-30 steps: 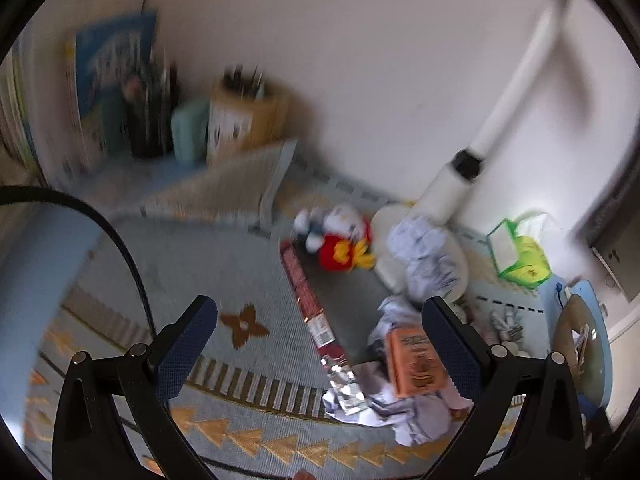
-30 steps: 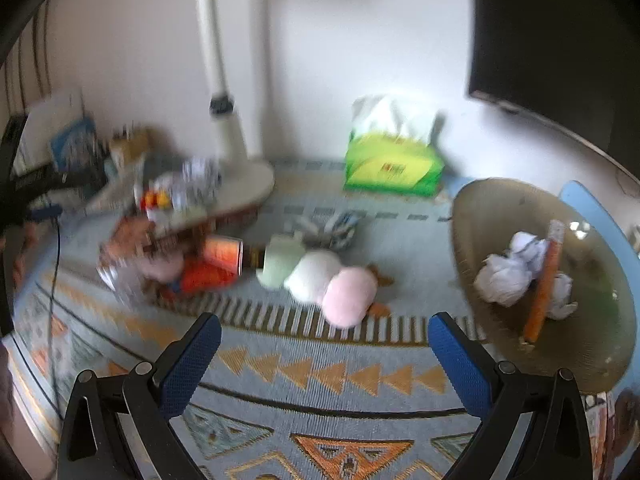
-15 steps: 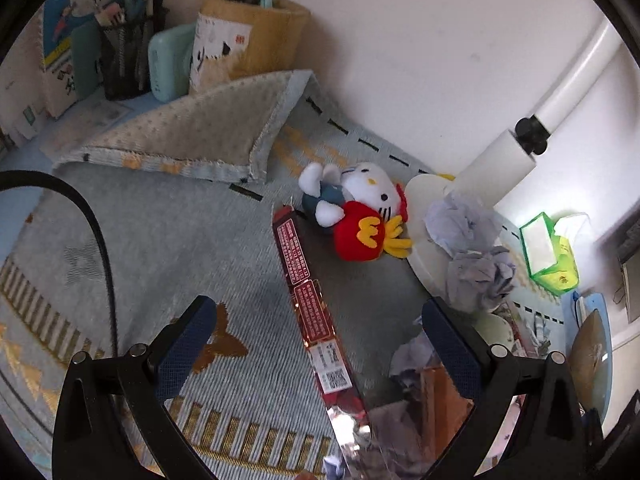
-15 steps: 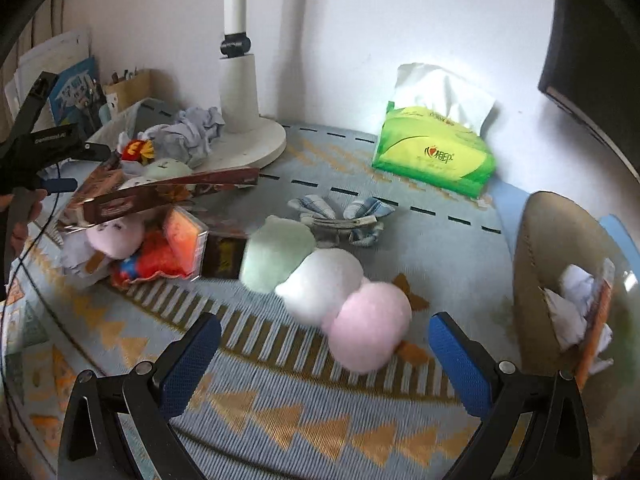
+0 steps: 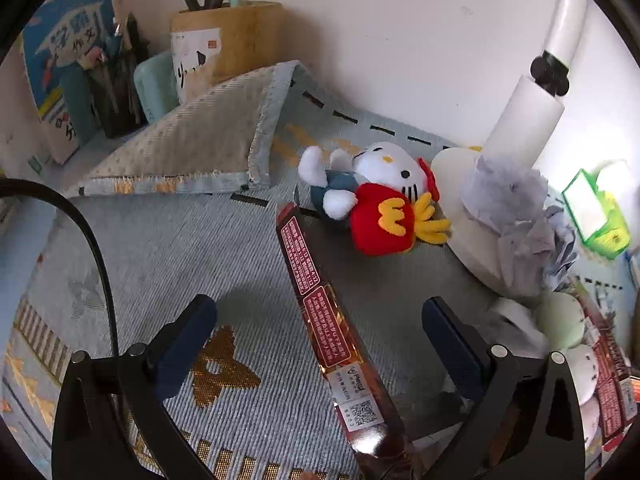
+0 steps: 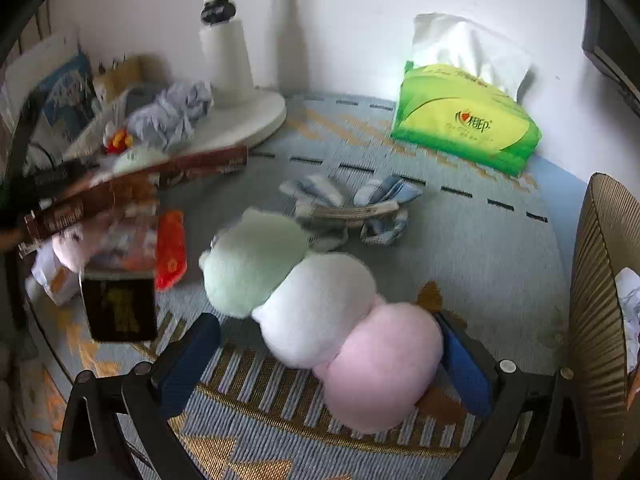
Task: Organize objects
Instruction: 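Grasp red snack stick box with left gripper while right gripper grasps dumpling plush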
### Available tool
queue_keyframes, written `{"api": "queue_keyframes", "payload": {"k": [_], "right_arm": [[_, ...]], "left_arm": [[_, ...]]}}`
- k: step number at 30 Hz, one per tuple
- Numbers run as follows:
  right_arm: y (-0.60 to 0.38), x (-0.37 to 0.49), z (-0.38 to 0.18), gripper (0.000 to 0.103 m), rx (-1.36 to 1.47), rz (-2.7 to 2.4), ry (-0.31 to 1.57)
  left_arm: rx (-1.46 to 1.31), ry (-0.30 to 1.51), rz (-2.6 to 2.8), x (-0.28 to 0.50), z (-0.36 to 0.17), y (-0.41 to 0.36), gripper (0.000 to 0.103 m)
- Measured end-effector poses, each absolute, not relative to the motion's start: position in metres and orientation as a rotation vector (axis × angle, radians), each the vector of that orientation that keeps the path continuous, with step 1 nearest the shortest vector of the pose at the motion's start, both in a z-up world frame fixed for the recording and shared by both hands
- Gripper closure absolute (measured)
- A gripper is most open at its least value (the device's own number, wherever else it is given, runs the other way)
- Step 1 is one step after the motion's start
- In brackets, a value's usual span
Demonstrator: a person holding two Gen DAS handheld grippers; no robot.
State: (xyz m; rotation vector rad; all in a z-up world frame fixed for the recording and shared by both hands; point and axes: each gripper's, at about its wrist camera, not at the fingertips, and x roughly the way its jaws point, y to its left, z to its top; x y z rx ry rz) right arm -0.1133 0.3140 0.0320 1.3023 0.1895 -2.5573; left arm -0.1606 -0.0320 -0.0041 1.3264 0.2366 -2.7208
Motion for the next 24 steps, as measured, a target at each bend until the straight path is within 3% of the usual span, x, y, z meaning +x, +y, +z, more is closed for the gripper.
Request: {"api": "queue_keyframes", "payload": {"k": [18, 19, 20, 21, 23, 24], "right_arm": [[0.312, -0.113, 0.031, 0.001, 1.304, -2.560, 0.212], [0.312, -0.112, 0.031, 0.005, 1.299, -2.560, 0.206], [0.311, -0.110, 0.033, 0.019, 1.280, -2.564, 0.211], [0.310, -0.107, 0.035, 0.038, 1.261, -2.570, 0.208], [0.308, -0.102, 0.038, 0.038, 1.247, -2.589, 0.206], [0.307, -0.099, 0.039, 0.039, 1.243, -2.594, 0.207]], "left_arm": [[1.327, 0.222, -2.707, -0.162, -0.007, -0.033, 0.002], [1.307, 0.244, -2.714, -0.160, -0.006, -0.036, 0.019], [1.269, 0.274, -2.722, -0.155, -0.003, -0.040, 0.034], [1.241, 0.324, -2.742, -0.151, -0.001, -0.045, 0.061], [1.229, 0.427, -2.769, -0.144, -0.002, -0.058, 0.069], [1.228, 0.442, -2.766, -0.141, -0.002, -0.062, 0.078]]}}
